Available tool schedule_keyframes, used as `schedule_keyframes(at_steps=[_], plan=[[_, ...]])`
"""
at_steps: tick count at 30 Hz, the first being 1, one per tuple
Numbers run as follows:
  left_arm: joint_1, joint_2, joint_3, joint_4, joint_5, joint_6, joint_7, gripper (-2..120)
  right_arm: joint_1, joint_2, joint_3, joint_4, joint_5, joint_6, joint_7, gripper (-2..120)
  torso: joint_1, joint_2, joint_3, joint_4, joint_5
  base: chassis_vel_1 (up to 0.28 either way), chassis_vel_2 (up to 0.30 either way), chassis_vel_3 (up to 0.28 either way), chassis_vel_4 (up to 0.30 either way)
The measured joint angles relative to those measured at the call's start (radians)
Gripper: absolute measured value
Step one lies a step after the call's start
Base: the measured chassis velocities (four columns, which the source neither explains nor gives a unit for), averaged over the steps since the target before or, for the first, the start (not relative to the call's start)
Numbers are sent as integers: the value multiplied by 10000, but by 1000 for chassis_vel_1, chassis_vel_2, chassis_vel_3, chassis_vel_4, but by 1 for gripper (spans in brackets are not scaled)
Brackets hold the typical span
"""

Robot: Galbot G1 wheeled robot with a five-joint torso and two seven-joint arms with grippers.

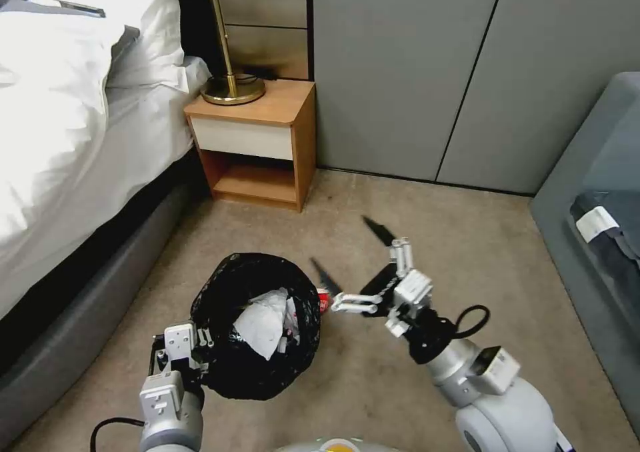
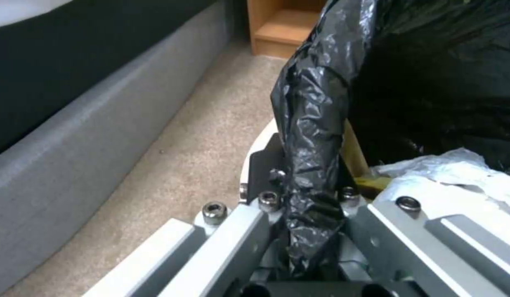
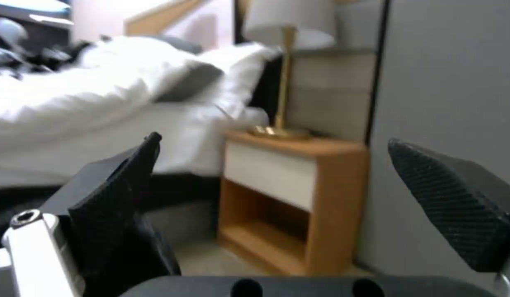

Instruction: Pick up the trash bin, then pick up the garbage from the floor and place it into the trash bin.

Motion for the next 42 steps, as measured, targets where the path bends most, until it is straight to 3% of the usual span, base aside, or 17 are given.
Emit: schedule_keyframes(at_steps=[11,17,31,36,42], plan=[[-18,-7,29,-24,-82,16,-43,0,-432,448,122,-1126,-66,616,293,100,0,0,0,2,-1,0,0,0,0],[-38,-25,28,-35,-84,25,-48,0,-296,441,-73,-1147,220,377,735,100,0,0,0,3,-1,9,24,13,14],[-59,-28,16,-34,-94,35,-54,0,163,320,-52,-1540,176,315,709,100,0,0,0,3,-1,74,66,68,67],[-53,-22,6,-34,-97,36,-64,0,676,62,105,-1837,182,250,366,100,0,0,0,6,0,88,96,79,80],[-5,-43,13,-35,-45,35,-65,0,1836,-653,512,-2807,401,-60,-1176,100,0,0,0,0,0,11,13,12,6]])
